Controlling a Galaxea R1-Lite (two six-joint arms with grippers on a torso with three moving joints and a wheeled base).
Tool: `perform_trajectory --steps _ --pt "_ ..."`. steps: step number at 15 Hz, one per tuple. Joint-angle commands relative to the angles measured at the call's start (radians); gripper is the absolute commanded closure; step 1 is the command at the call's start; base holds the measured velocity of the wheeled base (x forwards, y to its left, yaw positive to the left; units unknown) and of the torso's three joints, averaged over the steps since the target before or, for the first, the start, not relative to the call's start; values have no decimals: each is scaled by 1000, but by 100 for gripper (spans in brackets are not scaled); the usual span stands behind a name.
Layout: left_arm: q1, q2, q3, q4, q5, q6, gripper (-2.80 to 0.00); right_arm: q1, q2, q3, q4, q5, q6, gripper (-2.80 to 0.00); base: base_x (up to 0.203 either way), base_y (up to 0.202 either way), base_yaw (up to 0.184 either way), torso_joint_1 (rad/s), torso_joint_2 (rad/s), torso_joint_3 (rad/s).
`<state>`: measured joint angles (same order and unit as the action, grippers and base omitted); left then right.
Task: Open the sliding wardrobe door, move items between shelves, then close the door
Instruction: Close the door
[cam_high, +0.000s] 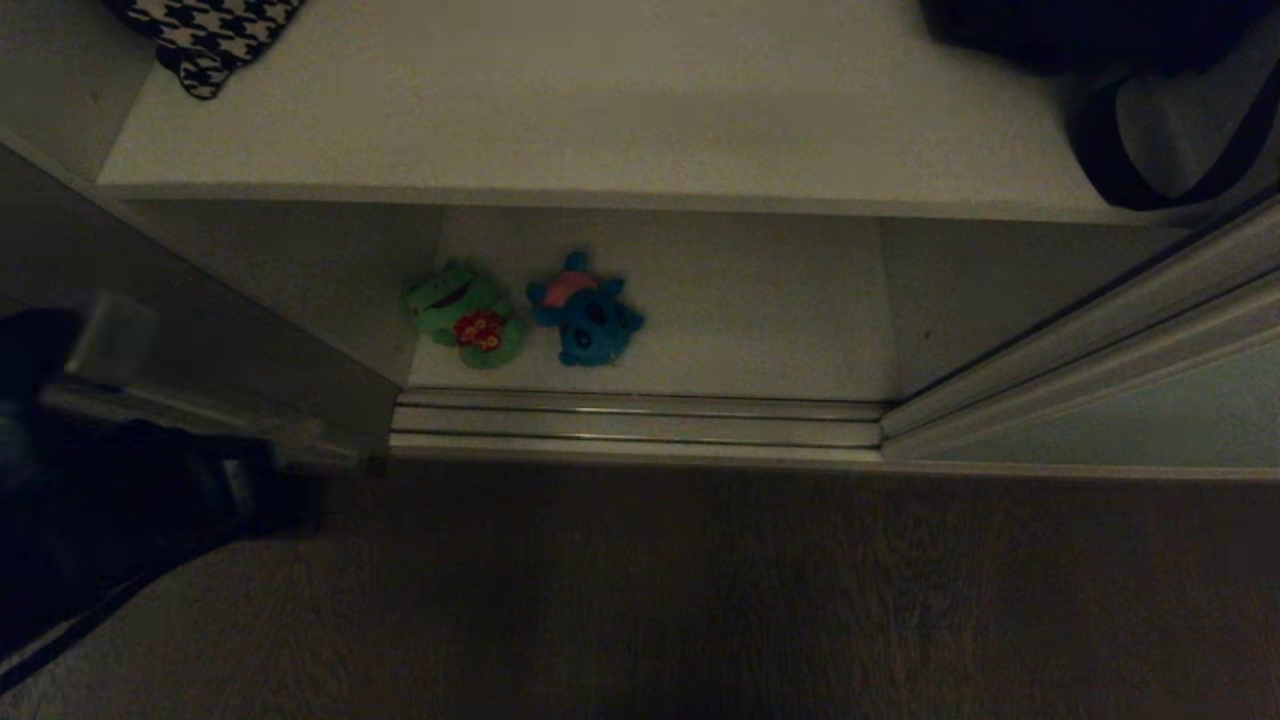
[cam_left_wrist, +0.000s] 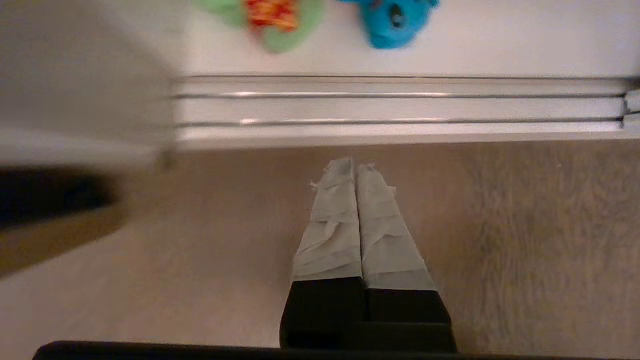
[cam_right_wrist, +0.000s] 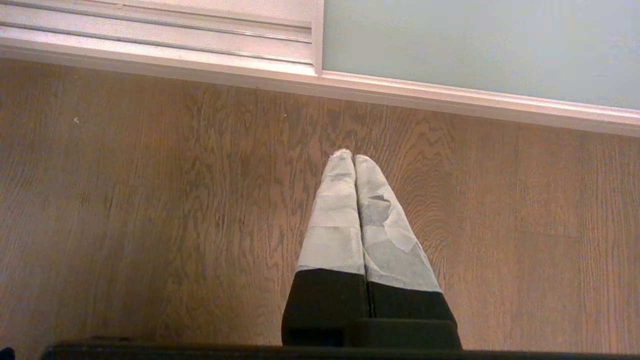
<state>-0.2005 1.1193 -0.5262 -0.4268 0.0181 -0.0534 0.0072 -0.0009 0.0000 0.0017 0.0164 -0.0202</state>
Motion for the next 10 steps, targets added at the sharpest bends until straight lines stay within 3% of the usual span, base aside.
perform_trajectory --steps 1,3,5,10 --pt "74 -294 -2 200 -24 1 0 0 -1 0 0 0 0 0 0 0 0 0 0 0" --pt "184 -494 9 368 -93 12 0 0 -1 0 0 0 -1 0 0 0 0 0 0 0" --pt "238 -675 68 470 -144 41 0 0 -1 0 0 0 -1 0 0 0 0 0 0 0" --pt "230 -1035 309 543 -125 132 0 0 -1 0 0 0 0 0 0 0 0 0 0 0"
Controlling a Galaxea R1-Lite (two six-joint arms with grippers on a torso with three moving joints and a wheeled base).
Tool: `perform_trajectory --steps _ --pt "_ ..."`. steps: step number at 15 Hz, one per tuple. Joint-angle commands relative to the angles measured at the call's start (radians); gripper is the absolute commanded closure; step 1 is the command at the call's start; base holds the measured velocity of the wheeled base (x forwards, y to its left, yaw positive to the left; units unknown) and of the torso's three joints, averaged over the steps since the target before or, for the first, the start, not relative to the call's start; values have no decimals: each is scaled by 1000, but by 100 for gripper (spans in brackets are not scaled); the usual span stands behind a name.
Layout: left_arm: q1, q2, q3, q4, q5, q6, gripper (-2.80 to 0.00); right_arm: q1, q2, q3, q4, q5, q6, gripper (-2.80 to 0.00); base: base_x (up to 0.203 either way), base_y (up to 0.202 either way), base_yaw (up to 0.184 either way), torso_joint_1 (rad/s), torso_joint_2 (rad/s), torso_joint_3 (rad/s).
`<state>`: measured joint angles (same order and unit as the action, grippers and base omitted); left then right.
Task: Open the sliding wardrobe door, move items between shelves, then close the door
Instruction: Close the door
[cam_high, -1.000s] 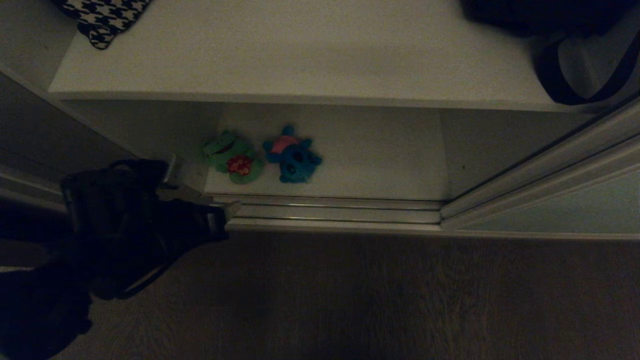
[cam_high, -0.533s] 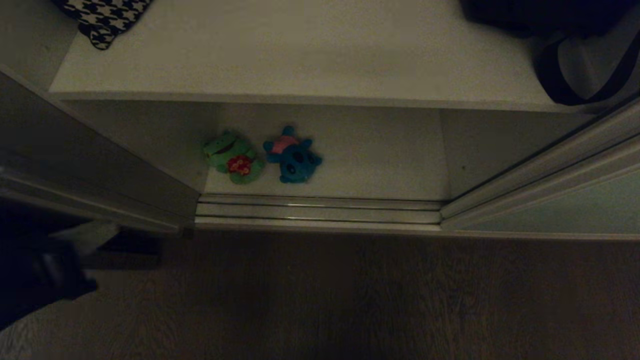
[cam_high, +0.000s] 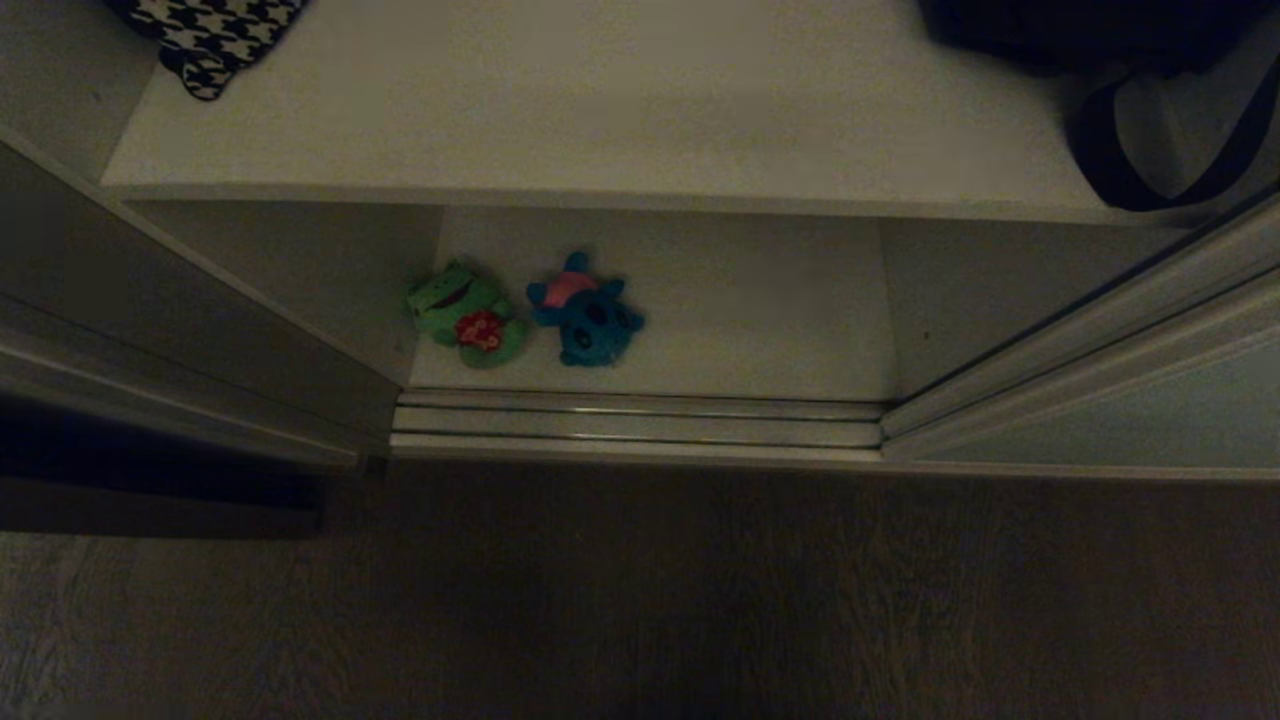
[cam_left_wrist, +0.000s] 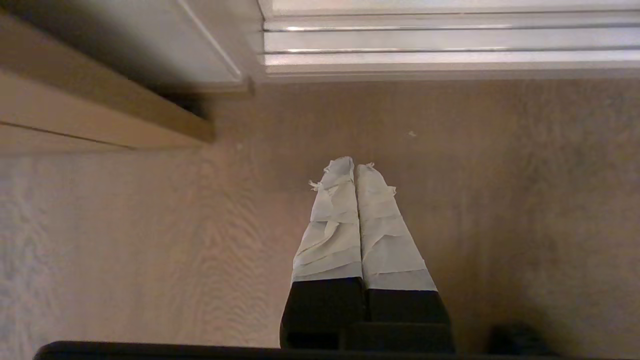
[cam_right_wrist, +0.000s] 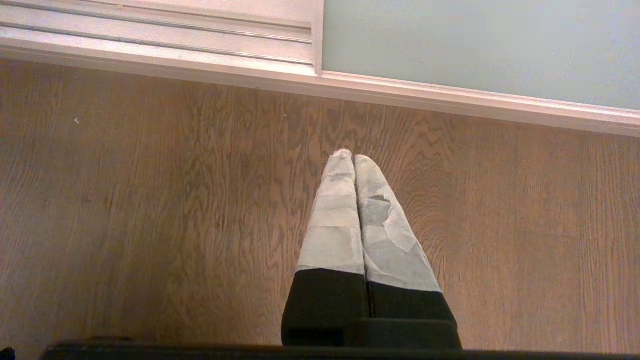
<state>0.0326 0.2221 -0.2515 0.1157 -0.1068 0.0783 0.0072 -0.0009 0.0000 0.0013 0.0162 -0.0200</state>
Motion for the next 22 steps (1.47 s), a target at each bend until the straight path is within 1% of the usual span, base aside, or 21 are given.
perform_trajectory --steps 1,2,3,4,5,22 --pt "-7 -193 103 -4 9 25 0 0 -2 0 0 1 -1 0 0 0 0 0 0 0" --pt "-9 -217 172 -33 24 45 0 0 -1 0 0 1 -1 0 0 0 0 0 0 0" --pt "-11 -218 227 -71 45 44 0 0 -1 0 0 1 -1 0 0 0 0 0 0 0" --pt "-12 -219 255 -93 60 22 0 0 -1 0 0 1 -1 0 0 0 0 0 0 0" --pt "-13 -219 251 -107 71 -11 0 0 -1 0 0 1 0 0 0 0 0 0 0 0" --pt "-13 -219 250 -107 76 3 0 0 -1 0 0 1 -1 0 0 0 0 0 0 0"
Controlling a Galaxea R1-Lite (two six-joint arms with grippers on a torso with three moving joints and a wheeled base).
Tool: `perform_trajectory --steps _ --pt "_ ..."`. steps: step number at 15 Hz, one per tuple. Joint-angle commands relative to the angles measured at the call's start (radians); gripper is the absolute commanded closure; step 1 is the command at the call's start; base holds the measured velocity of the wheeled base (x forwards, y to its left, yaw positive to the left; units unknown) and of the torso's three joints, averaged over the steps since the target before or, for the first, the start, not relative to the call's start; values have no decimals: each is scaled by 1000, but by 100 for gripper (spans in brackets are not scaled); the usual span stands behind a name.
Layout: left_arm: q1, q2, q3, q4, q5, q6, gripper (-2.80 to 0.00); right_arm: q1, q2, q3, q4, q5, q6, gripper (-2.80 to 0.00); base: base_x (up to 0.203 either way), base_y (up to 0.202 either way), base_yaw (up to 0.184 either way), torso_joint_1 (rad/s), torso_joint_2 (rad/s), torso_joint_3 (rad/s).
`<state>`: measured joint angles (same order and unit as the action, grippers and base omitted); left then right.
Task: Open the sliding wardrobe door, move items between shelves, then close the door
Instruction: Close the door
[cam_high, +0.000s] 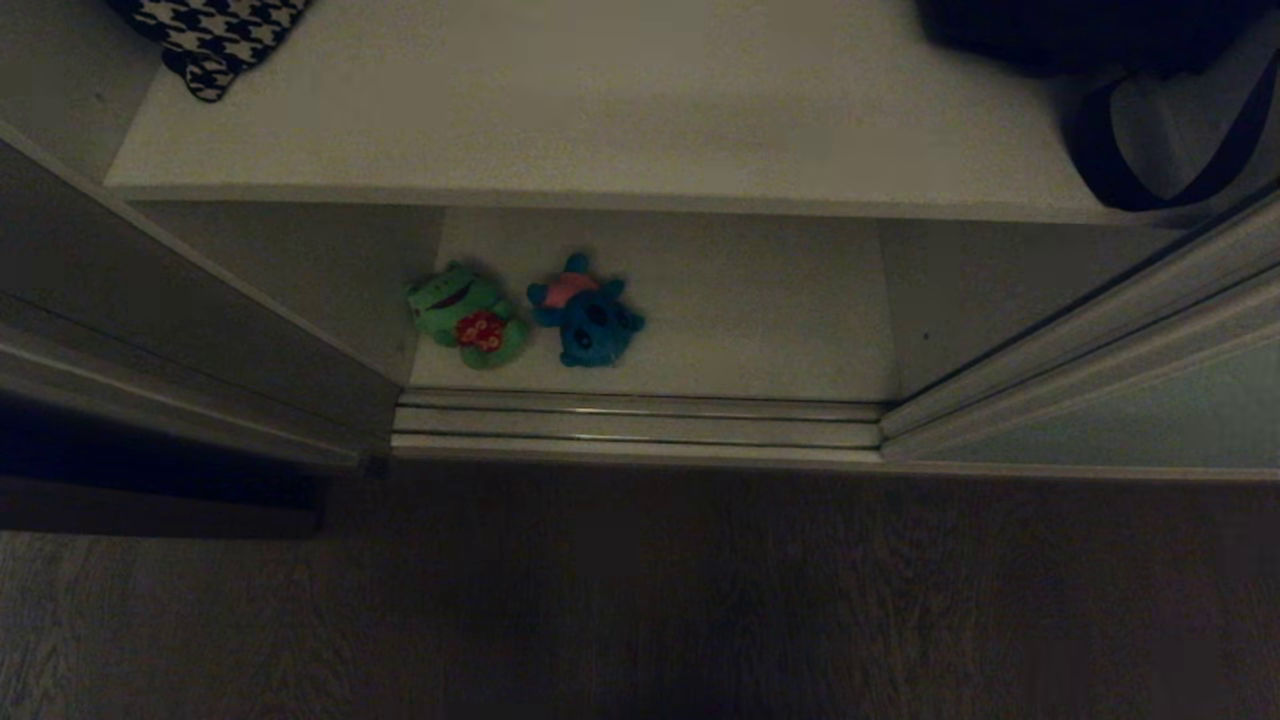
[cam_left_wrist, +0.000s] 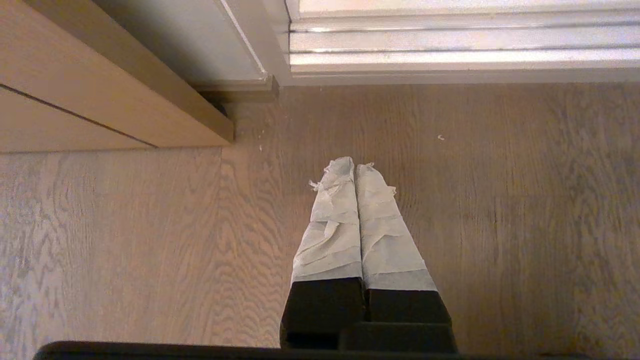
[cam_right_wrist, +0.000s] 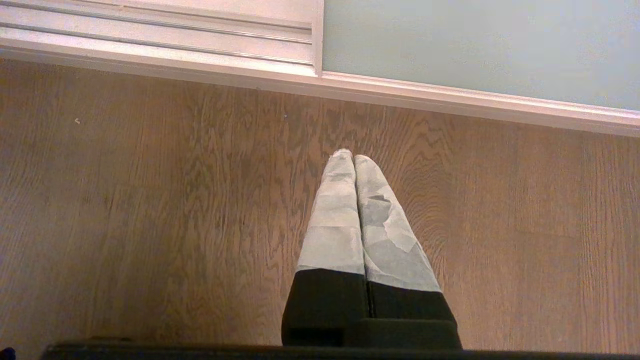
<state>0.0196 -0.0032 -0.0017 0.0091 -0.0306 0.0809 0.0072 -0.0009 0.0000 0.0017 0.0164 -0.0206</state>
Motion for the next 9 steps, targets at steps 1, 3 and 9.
perform_trajectory --steps 1,3,9 --pt "0 6 0 0 0 -3 0 0 -1 0 0 0 1 0 0 0 0 2 7 80" --pt "0 6 1 1 1 -4 0 0 -1 0 0 0 -1 0 0 0 0 3 2 154" --pt "0 6 0 -1 1 -9 0 0 -1 0 0 0 -1 0 0 0 0 2 -1 196"
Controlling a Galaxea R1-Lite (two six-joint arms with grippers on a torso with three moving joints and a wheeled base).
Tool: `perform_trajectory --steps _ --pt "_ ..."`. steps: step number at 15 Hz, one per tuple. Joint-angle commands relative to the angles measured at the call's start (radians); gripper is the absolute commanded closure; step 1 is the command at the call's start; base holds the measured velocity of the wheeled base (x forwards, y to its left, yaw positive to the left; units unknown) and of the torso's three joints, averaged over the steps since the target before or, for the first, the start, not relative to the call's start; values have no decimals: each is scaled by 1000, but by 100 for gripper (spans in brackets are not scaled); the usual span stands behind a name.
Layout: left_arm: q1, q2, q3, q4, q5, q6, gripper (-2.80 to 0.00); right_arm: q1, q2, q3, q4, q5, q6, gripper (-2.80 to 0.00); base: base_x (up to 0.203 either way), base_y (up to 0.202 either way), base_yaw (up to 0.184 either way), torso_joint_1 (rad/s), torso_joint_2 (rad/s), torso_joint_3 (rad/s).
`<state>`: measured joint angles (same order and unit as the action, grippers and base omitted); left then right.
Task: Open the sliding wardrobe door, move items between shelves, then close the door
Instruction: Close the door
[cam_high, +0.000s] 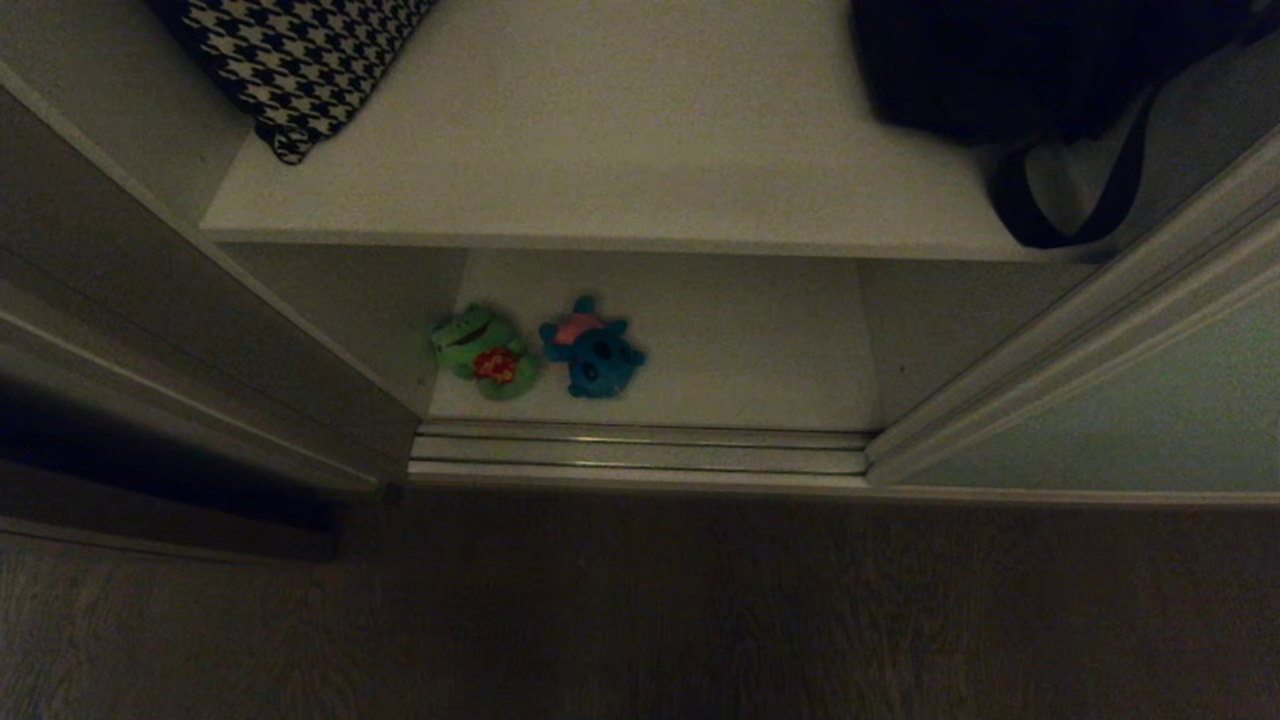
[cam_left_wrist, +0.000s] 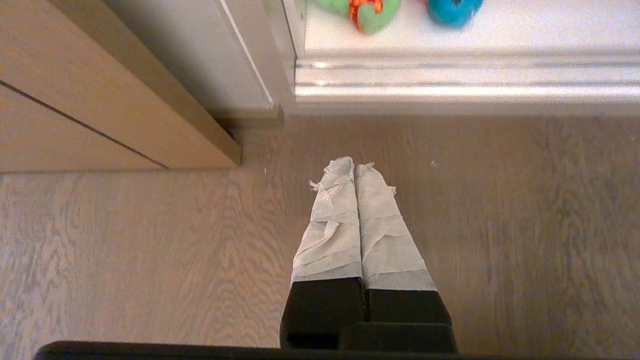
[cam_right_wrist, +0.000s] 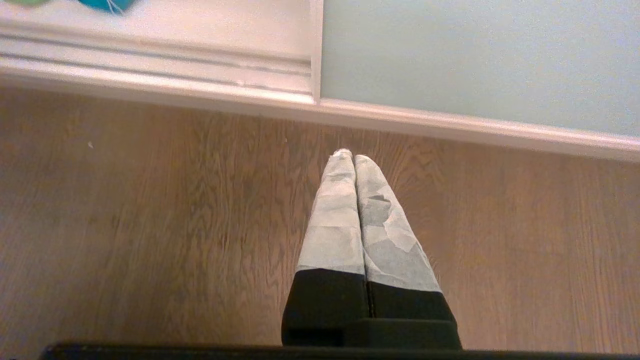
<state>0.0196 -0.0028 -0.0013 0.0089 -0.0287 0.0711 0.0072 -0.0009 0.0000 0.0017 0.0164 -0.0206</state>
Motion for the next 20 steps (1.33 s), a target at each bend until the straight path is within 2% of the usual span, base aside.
perform_trajectory --steps 1,14,20 --pt "0 6 0 0 1 -2 0 0 -1 0 0 0 0 0 0 0 0 -12 -7 198" --pt "0 6 0 -1 10 -10 0 0 -1 0 0 0 -1 0 0 0 0 3 3 205" --pt "0 6 1 -3 10 -8 0 0 -1 0 0 0 -1 0 0 0 0 0 0 23"
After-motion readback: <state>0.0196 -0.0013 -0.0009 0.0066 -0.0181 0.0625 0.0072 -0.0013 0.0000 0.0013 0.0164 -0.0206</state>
